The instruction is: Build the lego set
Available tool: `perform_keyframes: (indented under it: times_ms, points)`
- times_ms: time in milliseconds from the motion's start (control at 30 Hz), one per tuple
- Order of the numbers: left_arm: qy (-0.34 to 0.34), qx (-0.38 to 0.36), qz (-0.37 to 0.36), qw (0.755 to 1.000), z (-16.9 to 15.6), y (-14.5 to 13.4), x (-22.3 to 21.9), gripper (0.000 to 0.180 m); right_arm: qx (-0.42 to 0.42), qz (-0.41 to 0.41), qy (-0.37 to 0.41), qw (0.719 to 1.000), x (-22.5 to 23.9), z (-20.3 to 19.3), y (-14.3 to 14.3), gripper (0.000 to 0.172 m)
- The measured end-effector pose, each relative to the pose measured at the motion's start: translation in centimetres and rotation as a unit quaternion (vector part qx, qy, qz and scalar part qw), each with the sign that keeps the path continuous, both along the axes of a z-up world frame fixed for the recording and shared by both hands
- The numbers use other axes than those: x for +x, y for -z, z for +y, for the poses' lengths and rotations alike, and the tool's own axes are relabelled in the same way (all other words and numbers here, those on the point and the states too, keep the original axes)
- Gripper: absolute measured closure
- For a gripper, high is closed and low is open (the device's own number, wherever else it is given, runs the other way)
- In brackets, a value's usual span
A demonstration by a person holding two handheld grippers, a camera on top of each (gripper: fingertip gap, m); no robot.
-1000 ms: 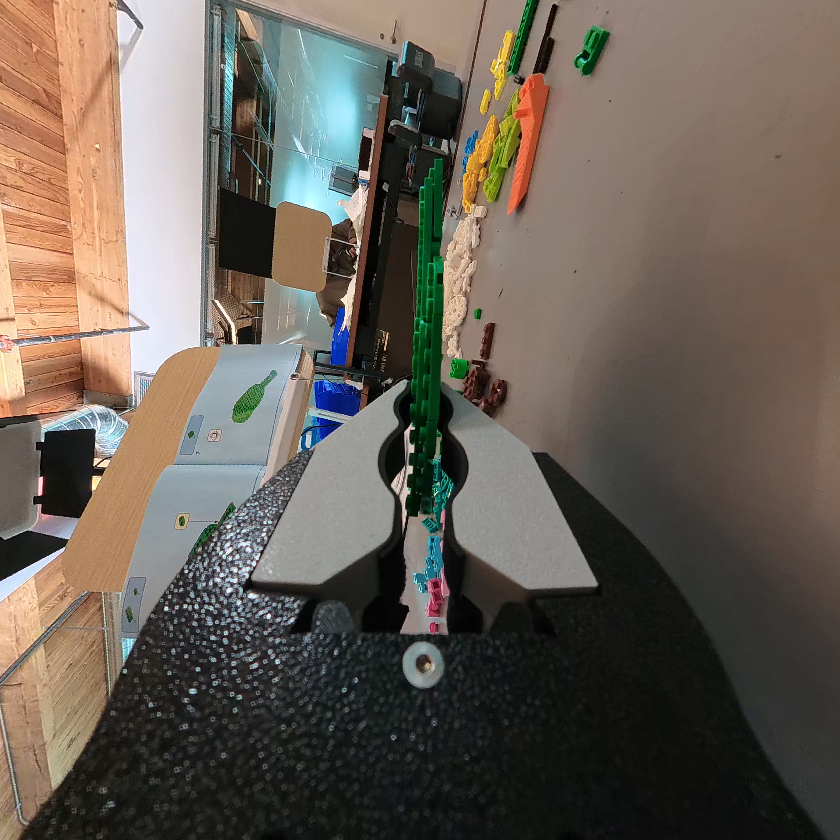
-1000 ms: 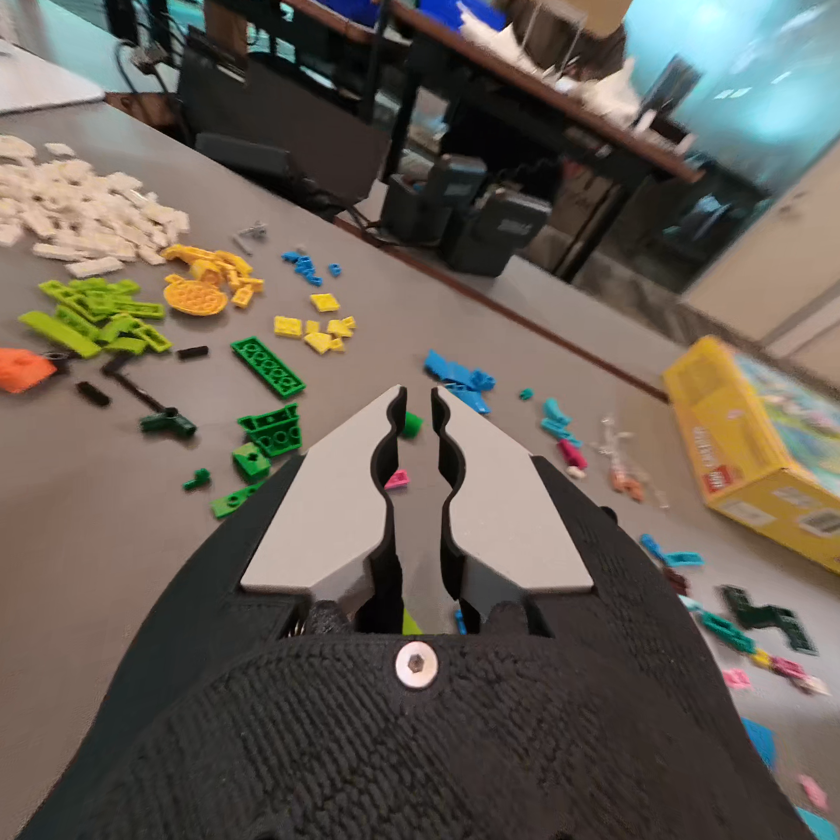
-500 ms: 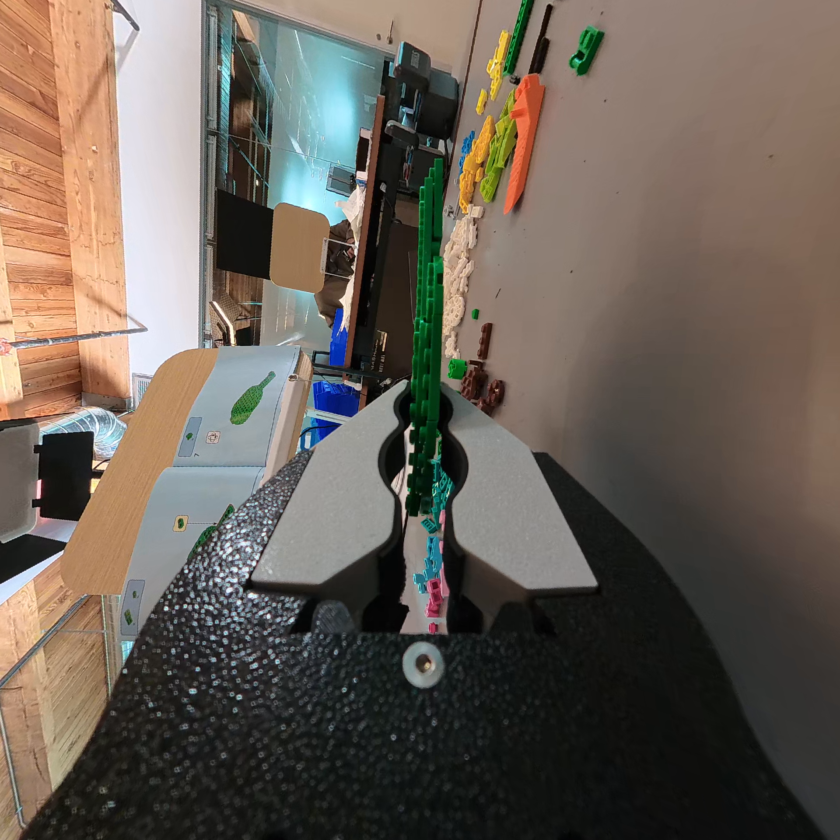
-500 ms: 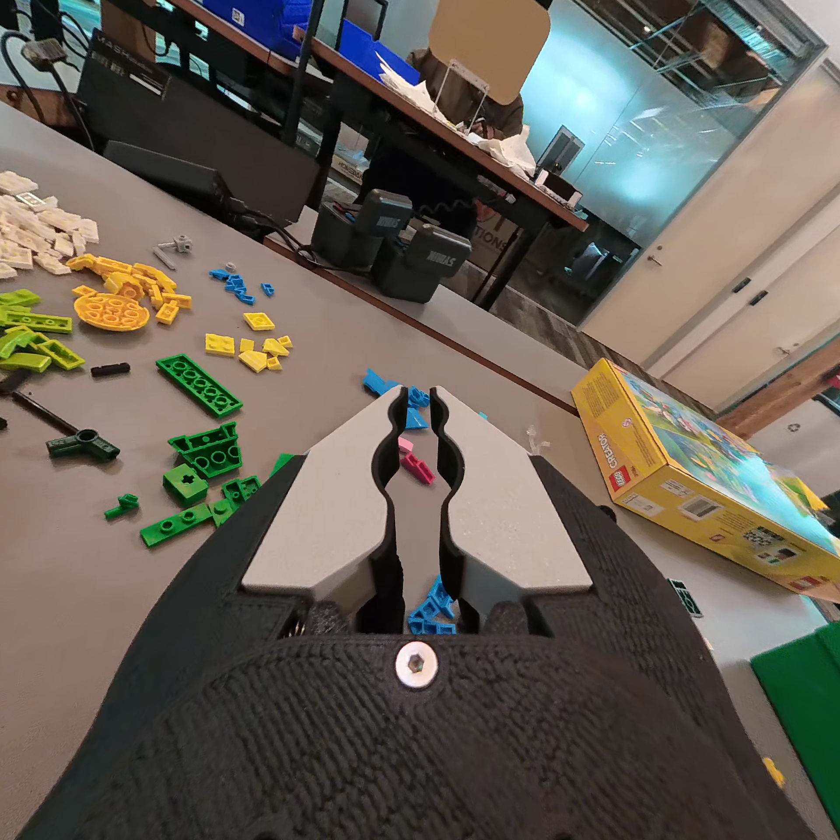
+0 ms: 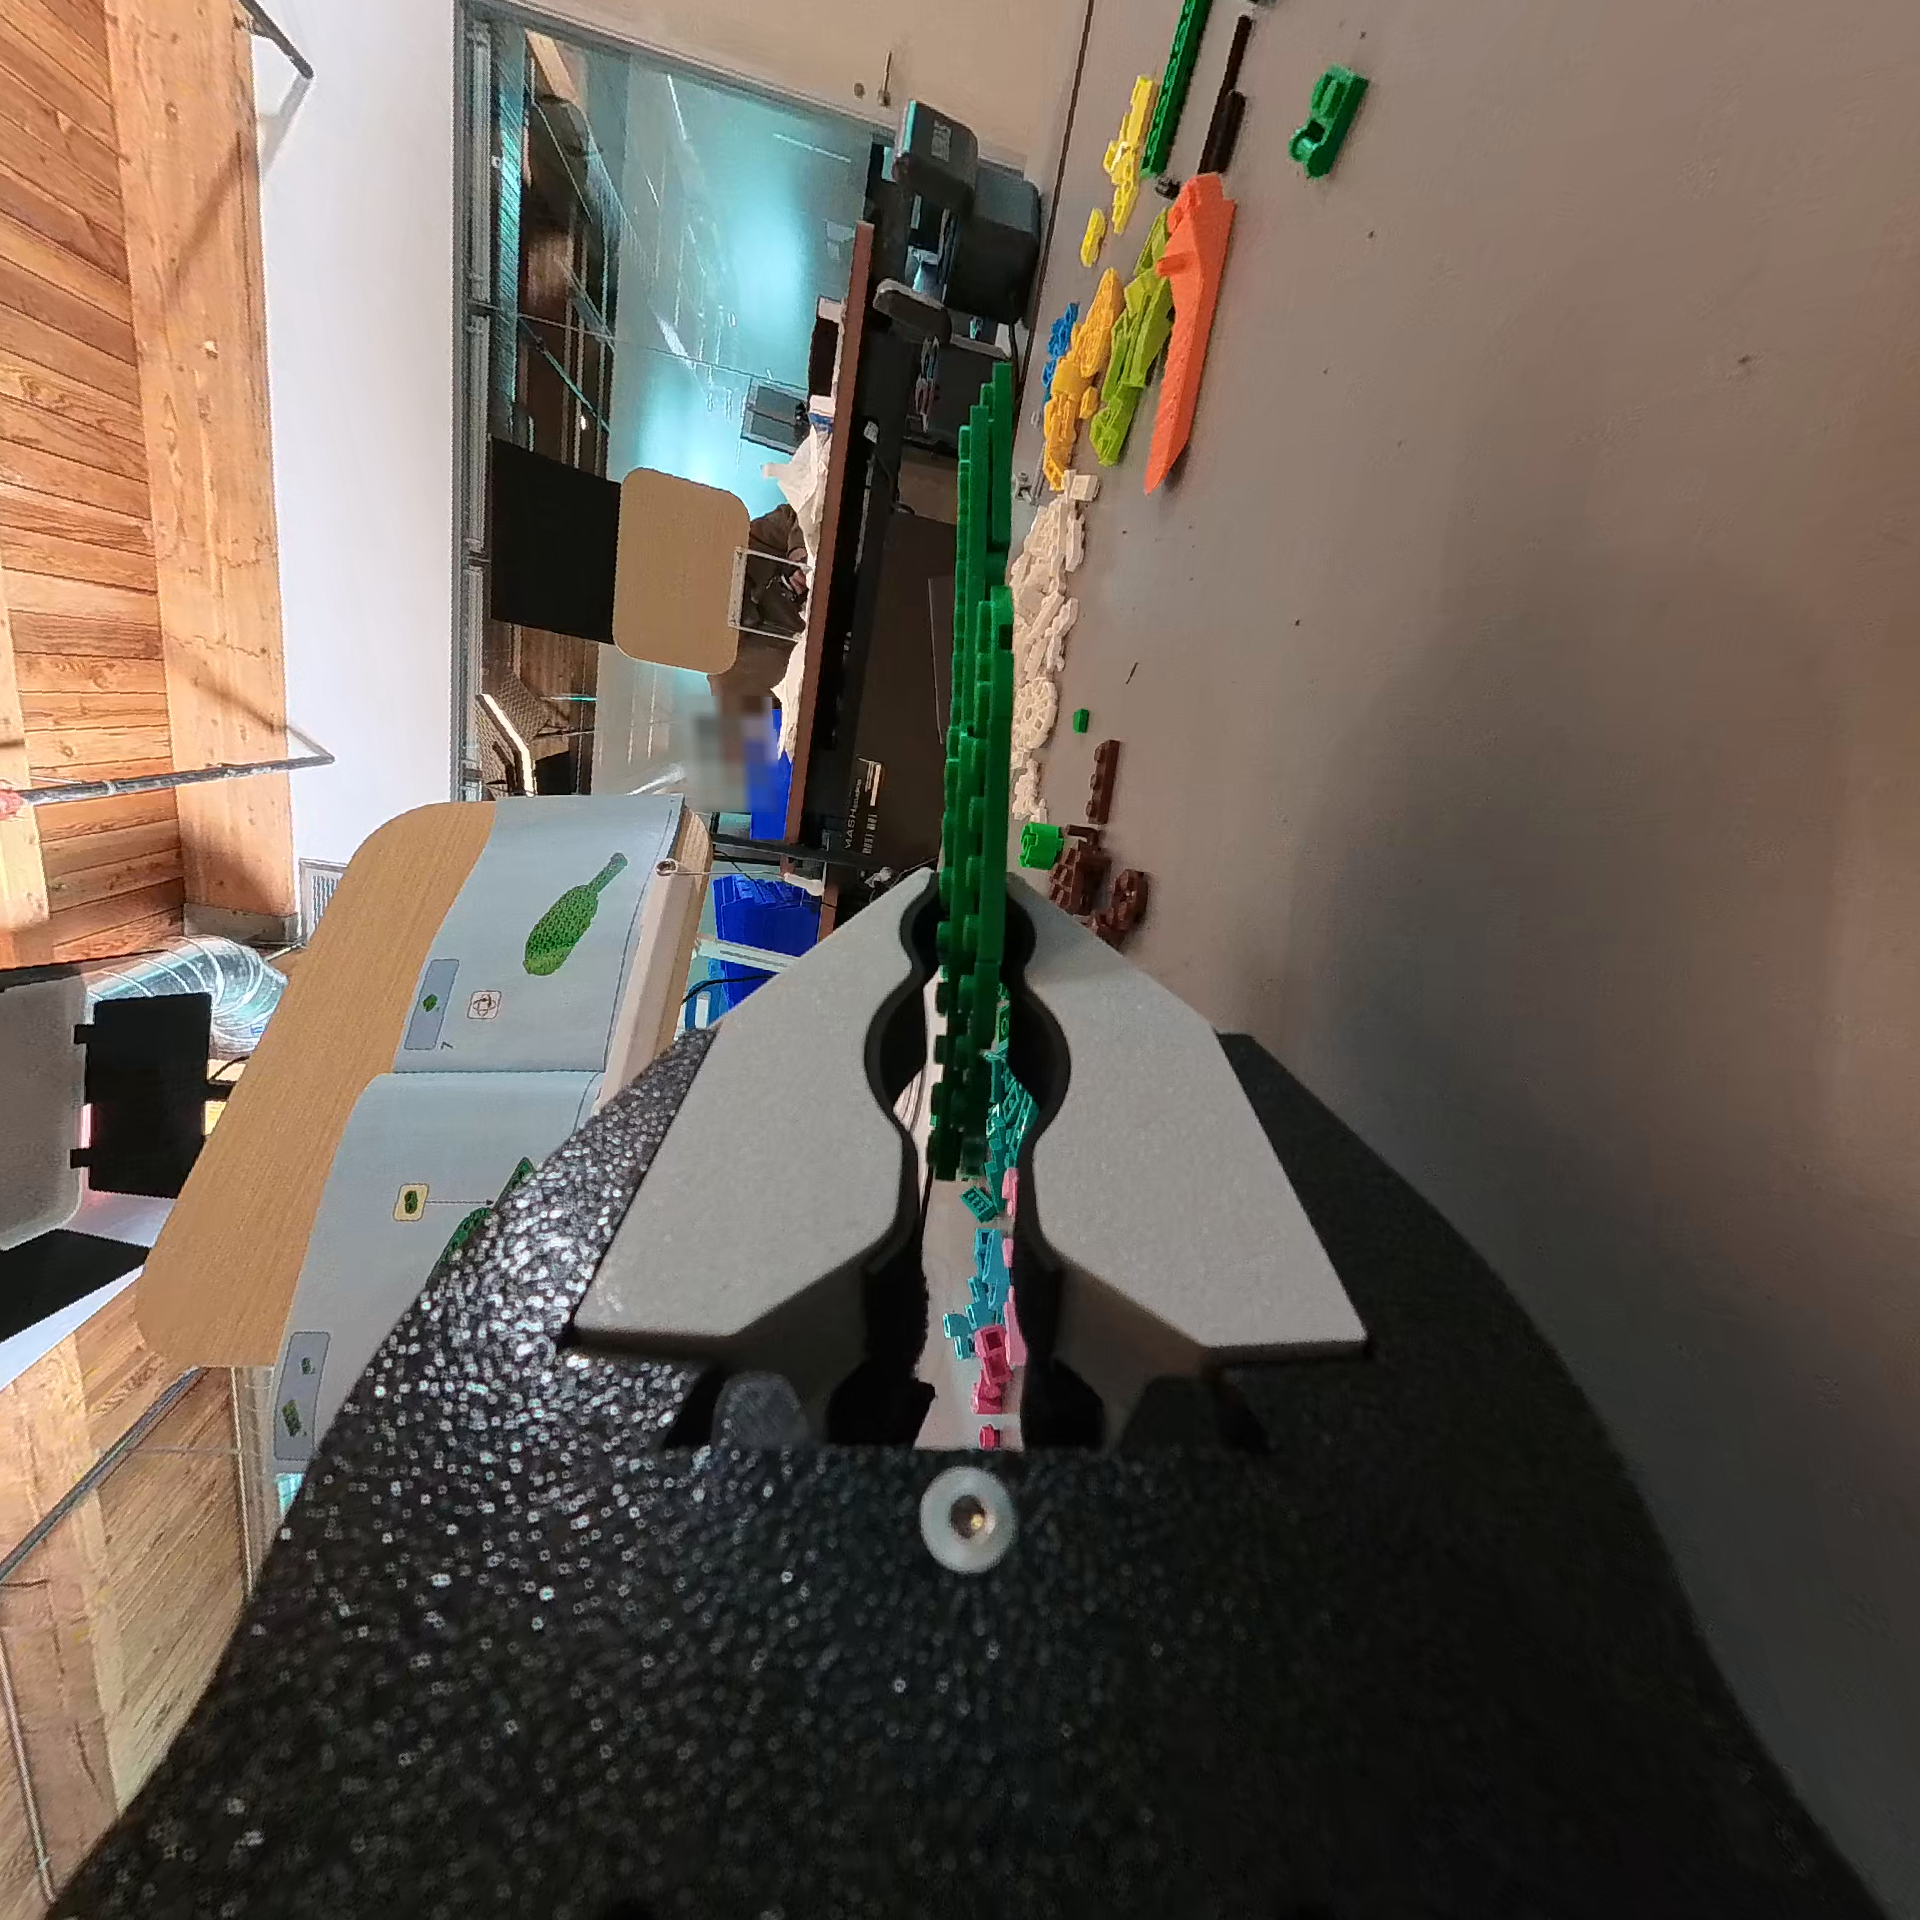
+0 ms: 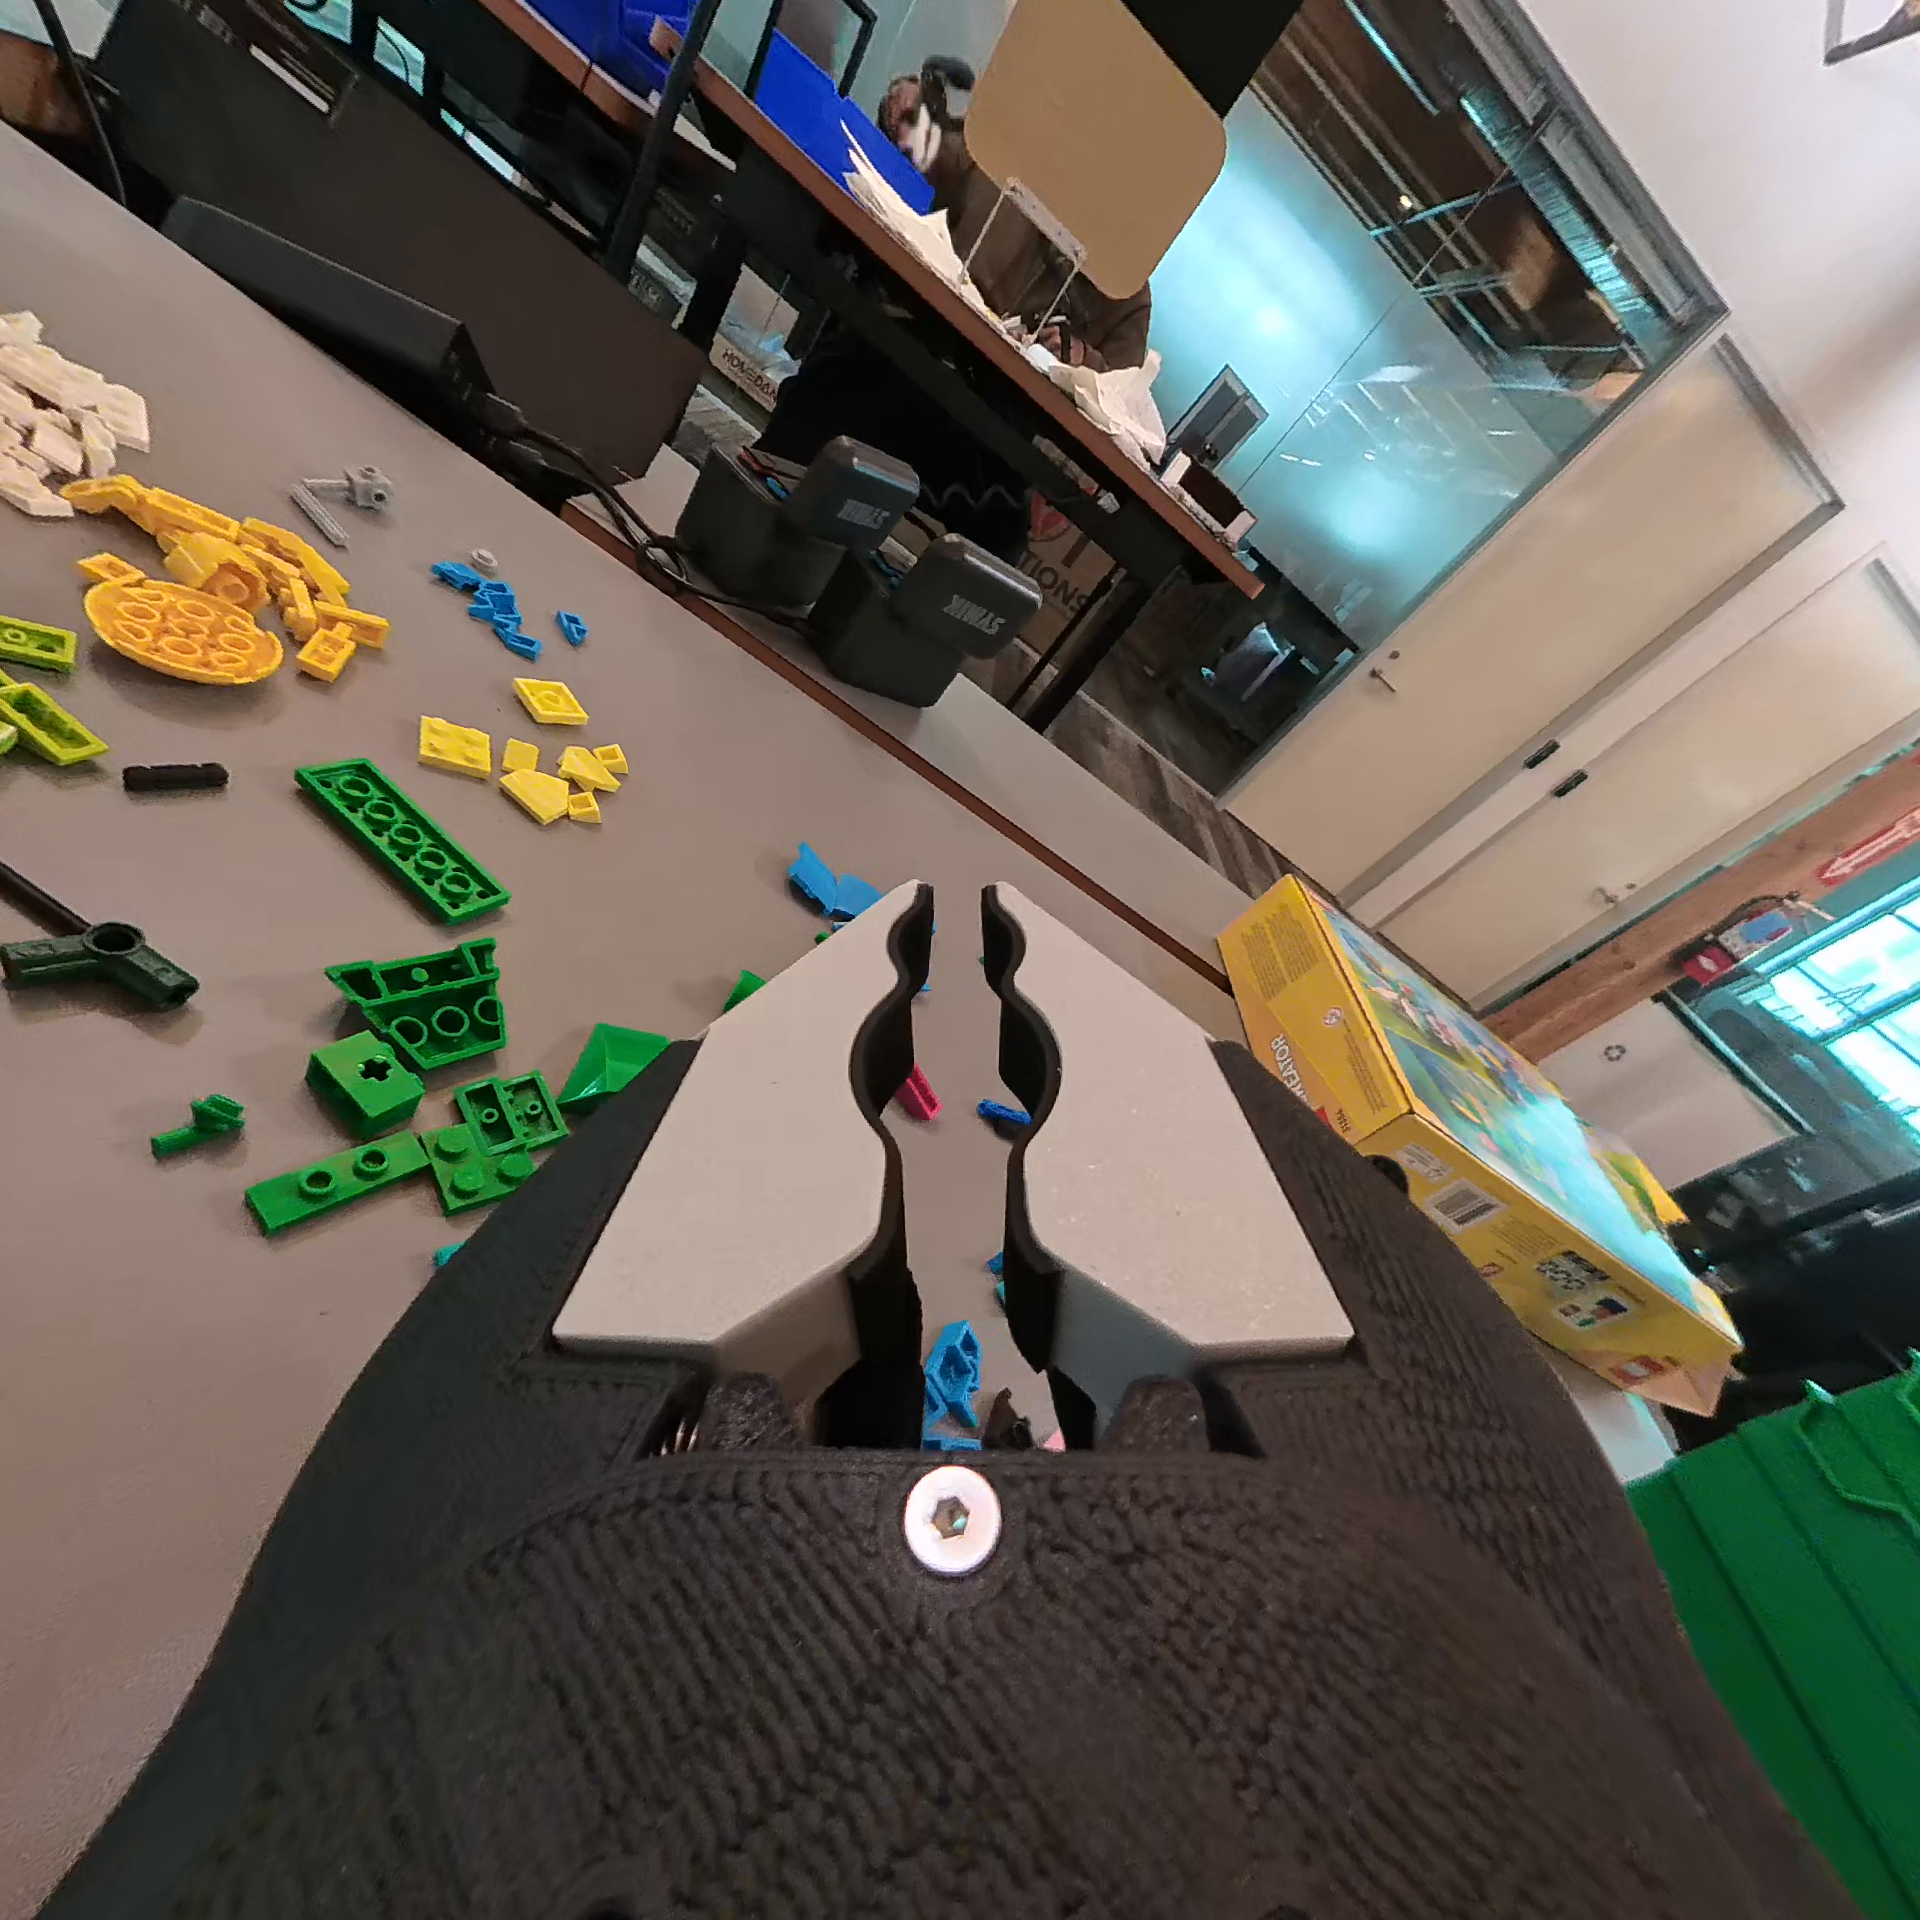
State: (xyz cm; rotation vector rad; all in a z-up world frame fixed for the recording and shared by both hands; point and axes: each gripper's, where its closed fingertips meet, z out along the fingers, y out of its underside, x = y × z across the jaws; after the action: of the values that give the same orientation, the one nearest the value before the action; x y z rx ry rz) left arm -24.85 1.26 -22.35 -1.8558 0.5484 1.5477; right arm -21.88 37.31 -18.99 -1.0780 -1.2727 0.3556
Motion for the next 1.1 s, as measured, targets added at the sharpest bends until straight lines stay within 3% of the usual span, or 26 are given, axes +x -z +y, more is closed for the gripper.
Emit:
perform_keyframes:
  times_ms: [1100]
  points:
    - [-0.001, -0.005, 0.000, 1.000, 0.0, 0.2, 0.0, 0.174, 0.148, 0.010, 0.005, 0.989, 0.2, -1.5, -2.1, 0.168]
